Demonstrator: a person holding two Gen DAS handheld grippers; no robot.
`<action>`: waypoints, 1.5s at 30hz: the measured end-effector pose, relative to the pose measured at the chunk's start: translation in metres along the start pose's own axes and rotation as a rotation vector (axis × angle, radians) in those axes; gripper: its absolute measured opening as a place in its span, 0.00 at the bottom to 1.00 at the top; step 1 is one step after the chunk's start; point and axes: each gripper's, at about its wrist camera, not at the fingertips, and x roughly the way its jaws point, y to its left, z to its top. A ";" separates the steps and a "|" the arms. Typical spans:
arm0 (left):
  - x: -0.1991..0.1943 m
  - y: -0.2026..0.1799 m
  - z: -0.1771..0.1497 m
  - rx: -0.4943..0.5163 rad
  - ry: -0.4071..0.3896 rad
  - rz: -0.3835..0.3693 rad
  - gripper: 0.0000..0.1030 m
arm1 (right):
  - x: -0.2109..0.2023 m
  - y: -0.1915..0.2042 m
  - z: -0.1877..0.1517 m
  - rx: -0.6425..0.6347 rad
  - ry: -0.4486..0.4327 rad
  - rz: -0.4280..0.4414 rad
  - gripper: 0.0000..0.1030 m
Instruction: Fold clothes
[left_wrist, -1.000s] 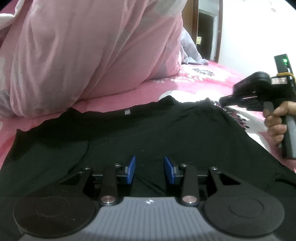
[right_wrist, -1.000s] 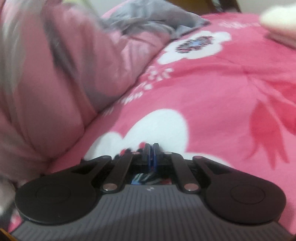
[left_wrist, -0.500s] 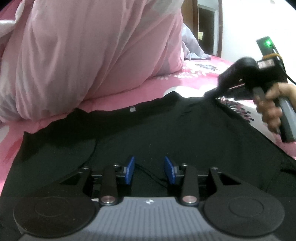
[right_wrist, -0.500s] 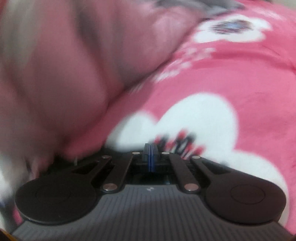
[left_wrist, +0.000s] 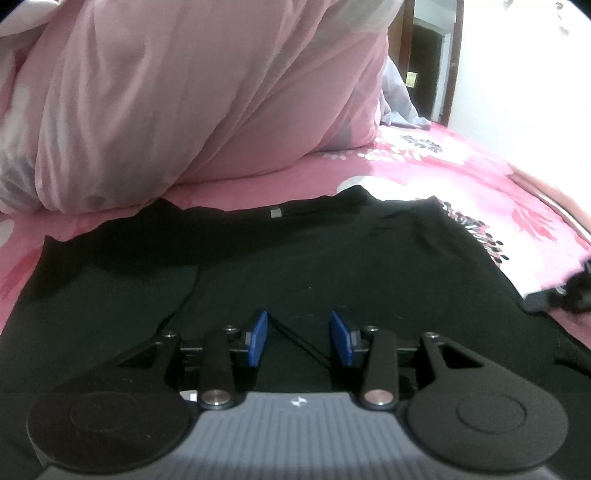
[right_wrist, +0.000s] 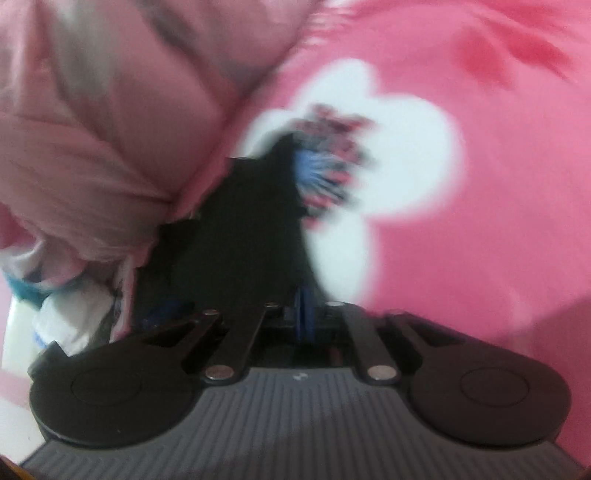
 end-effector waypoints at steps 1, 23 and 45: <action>0.000 0.001 0.001 0.000 0.003 -0.002 0.40 | -0.013 -0.006 -0.007 0.026 -0.029 -0.004 0.00; 0.010 0.000 0.018 -0.024 0.040 0.128 0.04 | -0.017 -0.005 -0.063 -0.002 -0.146 0.127 0.02; 0.015 -0.001 0.022 -0.096 0.083 0.055 0.39 | -0.018 -0.004 -0.066 -0.039 -0.160 0.125 0.02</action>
